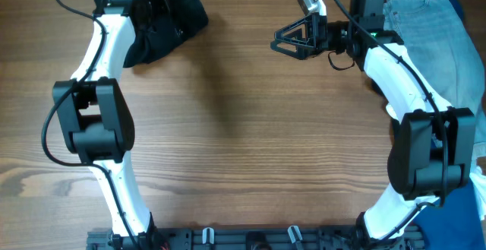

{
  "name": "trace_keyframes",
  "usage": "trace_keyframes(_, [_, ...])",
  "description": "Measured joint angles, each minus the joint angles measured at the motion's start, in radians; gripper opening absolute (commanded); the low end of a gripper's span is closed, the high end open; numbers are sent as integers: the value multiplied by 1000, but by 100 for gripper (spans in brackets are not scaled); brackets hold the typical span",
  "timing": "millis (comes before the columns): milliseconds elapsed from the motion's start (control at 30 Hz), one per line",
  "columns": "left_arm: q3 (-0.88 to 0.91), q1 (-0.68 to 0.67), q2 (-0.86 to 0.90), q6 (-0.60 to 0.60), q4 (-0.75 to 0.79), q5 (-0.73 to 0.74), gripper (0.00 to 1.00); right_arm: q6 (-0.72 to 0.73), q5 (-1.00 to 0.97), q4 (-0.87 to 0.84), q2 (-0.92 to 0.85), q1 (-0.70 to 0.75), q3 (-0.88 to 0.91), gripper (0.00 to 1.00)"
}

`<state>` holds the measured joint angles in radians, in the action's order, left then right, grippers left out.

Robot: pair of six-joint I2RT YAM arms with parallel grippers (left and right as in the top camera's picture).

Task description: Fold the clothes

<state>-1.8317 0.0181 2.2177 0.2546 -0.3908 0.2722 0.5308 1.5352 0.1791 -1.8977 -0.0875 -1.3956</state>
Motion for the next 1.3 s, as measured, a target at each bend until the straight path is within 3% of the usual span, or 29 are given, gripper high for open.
trace_keyframes(100, [0,-2,0,0,-32,-24,6,11,6,0,0,0,0,100])
trace_keyframes(133, [0,-2,0,0,-64,-28,42,15,6,0,0,0,0,100])
trace_keyframes(167, [0,-2,0,-2,-101,-31,100,19,8,0,0,0,0,100])
trace_keyframes(400, [0,-24,0,-7,-387,150,100,22,10,0,0,0,0,100])
trace_keyframes(633, [0,-152,-3,-7,-304,261,100,22,10,0,0,0,0,100])
trace_keyframes(733, [0,-168,-21,-11,-197,279,100,22,10,0,0,0,0,100])
trace_keyframes(833, [0,-167,-44,-16,-95,225,100,22,10,0,0,0,0,100])
trace_keyframes(1033, [0,-167,-51,-68,103,-108,100,22,10,-1,0,0,0,99])
trace_keyframes(1300, [0,-140,-8,-121,43,-272,100,22,10,0,0,0,0,100])
